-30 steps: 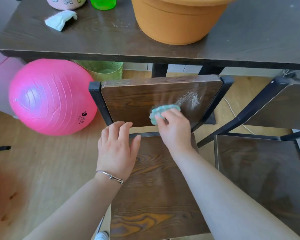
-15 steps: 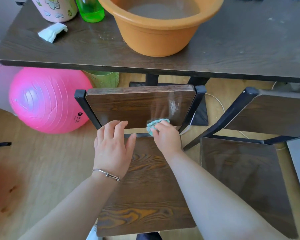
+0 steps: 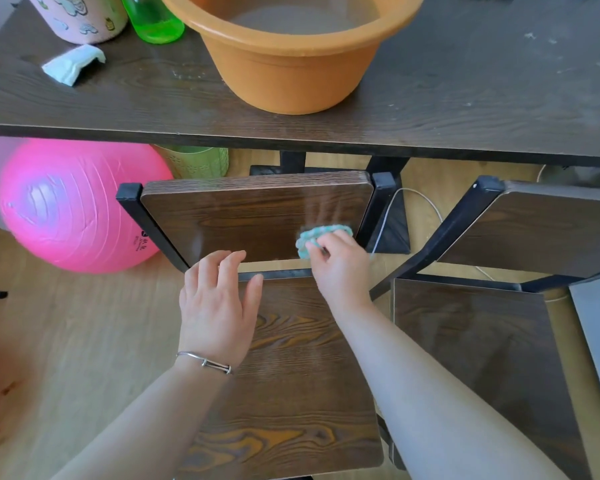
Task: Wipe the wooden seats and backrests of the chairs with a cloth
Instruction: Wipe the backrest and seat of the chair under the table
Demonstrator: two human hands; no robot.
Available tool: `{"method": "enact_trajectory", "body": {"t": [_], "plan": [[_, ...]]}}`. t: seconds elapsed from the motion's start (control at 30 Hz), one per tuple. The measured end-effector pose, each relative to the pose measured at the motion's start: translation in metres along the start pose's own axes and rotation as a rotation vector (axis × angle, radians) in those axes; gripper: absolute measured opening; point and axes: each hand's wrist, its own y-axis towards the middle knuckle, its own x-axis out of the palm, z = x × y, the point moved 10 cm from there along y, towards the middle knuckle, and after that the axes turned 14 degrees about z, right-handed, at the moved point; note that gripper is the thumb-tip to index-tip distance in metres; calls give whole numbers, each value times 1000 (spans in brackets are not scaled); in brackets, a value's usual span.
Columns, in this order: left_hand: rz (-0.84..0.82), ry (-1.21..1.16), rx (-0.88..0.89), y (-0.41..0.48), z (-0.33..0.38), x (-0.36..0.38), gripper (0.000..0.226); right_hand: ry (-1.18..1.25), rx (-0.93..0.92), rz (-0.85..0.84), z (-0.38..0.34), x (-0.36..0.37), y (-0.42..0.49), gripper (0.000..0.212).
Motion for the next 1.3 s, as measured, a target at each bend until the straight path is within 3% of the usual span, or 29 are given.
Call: {"method": "enact_trajectory", "body": {"t": [0.1, 0.17, 0.33, 0.4, 0.67, 0.77, 0.9, 0.97, 1.13, 1.3], "plan": [[-4, 14, -3, -2, -3, 3, 52, -100, 9, -106, 16, 23, -20, 19], [2, 8, -4, -3, -3, 3, 52, -81, -34, -84, 8, 14, -13, 18], [-28, 8, 10, -6, 5, 10, 51, 82, -125, 254, -34, -79, 53, 23], [-35, 11, 3, -5, 8, 12, 49, 75, -121, 304, -37, -93, 63, 21], [-25, 9, 17, -6, 8, 19, 52, -133, -16, -87, 52, 8, -19, 16], [-12, -1, 3, -7, 2, 22, 50, -64, -51, -48, 41, -4, -10, 17], [-39, -5, -16, -10, 4, 33, 51, 58, -108, 235, 8, -82, 44, 24], [-56, -8, -12, -11, 9, 38, 51, 54, -125, 272, 2, -98, 60, 23], [-95, -16, -5, -13, 19, 50, 47, 79, -114, 147, 30, -65, 37, 23], [-83, 13, 13, -22, 5, 60, 45, 17, 76, -21, 99, 1, -15, 26]]}}
